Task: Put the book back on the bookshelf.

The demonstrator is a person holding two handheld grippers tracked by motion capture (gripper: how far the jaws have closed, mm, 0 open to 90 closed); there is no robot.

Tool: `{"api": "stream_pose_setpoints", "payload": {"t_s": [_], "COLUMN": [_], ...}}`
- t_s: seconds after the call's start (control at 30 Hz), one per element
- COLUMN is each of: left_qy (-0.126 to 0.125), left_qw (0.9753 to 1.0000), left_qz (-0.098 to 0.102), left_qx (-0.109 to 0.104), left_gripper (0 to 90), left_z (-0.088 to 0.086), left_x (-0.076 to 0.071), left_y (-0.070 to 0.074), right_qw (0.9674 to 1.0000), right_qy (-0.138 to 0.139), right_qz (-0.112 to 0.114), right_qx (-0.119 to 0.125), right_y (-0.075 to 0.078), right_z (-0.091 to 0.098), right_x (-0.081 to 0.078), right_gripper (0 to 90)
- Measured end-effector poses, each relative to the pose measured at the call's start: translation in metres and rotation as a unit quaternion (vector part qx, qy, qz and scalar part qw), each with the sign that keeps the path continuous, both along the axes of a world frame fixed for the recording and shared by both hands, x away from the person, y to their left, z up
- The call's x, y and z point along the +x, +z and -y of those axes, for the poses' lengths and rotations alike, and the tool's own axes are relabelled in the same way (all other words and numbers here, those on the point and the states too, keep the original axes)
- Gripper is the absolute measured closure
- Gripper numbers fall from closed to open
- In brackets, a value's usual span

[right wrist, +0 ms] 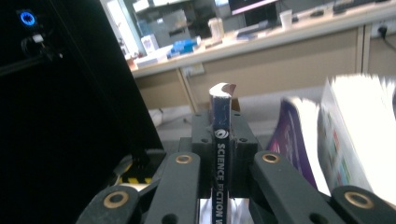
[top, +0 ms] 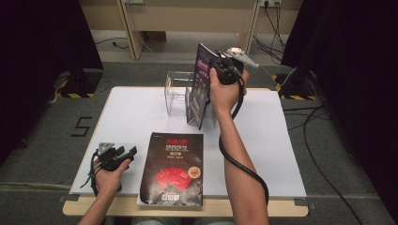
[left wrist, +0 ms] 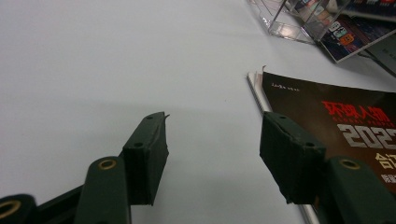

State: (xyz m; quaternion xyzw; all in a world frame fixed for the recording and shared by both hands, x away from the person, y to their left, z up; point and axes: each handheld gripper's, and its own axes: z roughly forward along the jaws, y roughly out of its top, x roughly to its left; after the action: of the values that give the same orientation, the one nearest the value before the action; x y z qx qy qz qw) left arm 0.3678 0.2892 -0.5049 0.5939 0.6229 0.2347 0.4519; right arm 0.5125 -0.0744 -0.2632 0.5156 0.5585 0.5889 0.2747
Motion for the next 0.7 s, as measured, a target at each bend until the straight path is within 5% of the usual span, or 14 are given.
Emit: {"api": "stream_pose_setpoints", "payload": {"t_s": [0.4, 0.7], "left_qy": [0.001, 0.000], "left_qw": [1.0000, 1.0000], "left_qz": [-0.001, 0.000], "left_qx": [-0.003, -0.001], "left_gripper": [40.7, 40.9], "left_z": [-0.001, 0.000], "left_x": [0.000, 0.000], "left_y": [0.000, 0.000], "right_qw": [0.9991, 0.9996], "right_qy": [-0.022, -0.021], "right_qz": [0.034, 0.014], "right_qx": [0.009, -0.015], "right_y": [0.014, -0.021], "right_z": [-0.009, -0.017], "right_x": [0.020, 0.029], "right_gripper": [84.2, 84.0]}}
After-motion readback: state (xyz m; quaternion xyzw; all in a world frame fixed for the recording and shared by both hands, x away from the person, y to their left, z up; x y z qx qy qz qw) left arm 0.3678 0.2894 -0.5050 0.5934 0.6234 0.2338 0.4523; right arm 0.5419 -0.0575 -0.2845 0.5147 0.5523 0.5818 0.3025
